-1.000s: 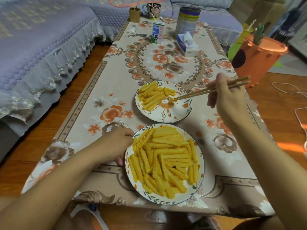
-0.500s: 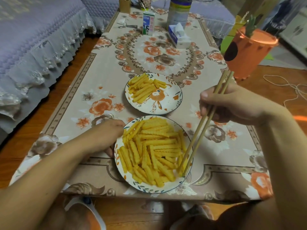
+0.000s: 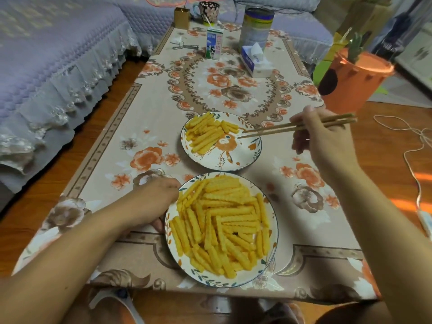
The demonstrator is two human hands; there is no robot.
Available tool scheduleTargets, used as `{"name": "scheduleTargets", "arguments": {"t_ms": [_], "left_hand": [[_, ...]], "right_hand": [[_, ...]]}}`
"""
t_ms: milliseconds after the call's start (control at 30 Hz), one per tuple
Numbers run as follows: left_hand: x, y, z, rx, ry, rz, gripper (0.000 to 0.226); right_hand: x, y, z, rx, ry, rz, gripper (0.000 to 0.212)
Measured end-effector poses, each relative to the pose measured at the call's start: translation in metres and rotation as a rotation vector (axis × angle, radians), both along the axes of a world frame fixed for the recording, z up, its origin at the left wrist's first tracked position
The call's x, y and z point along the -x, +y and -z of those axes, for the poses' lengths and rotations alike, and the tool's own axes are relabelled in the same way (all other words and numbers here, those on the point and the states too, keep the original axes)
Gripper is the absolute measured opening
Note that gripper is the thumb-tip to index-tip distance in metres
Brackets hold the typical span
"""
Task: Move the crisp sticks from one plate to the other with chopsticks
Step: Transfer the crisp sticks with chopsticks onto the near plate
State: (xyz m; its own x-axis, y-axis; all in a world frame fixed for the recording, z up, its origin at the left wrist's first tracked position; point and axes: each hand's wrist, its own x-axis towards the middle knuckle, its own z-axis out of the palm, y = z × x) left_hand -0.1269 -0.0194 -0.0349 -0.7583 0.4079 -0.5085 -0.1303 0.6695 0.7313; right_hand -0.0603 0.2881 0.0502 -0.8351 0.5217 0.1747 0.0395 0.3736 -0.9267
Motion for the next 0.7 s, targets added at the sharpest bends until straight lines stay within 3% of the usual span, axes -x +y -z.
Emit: {"name": "scheduleTargets", "arguments": {"t_ms": [233,467,600,700], "left_hand": [[-0.002,0.001,-0.005,0.029,0.018,0.037,0.023],[-0.001,-0.001,-0.011,0.075,0.042,0.141,0.028],[0.002,-0.001,-0.002,0.042,0.006,0.032,0.027],[0.002,-0.002,-0.001,0.023,0.002,0.032,0.025]], "right_hand": [[0.026,-0.024,0.035,-0.023,0.094,-0.058,0.033],[0.039,-0.029,0.055,0.026,0.034,-0.11,0.027],[0.031,-0.024,0.039,0.041,0.096,-0.057,0.038],[0.02,-0.016,0.002,0.176,0.166,-0.01,0.049]]}}
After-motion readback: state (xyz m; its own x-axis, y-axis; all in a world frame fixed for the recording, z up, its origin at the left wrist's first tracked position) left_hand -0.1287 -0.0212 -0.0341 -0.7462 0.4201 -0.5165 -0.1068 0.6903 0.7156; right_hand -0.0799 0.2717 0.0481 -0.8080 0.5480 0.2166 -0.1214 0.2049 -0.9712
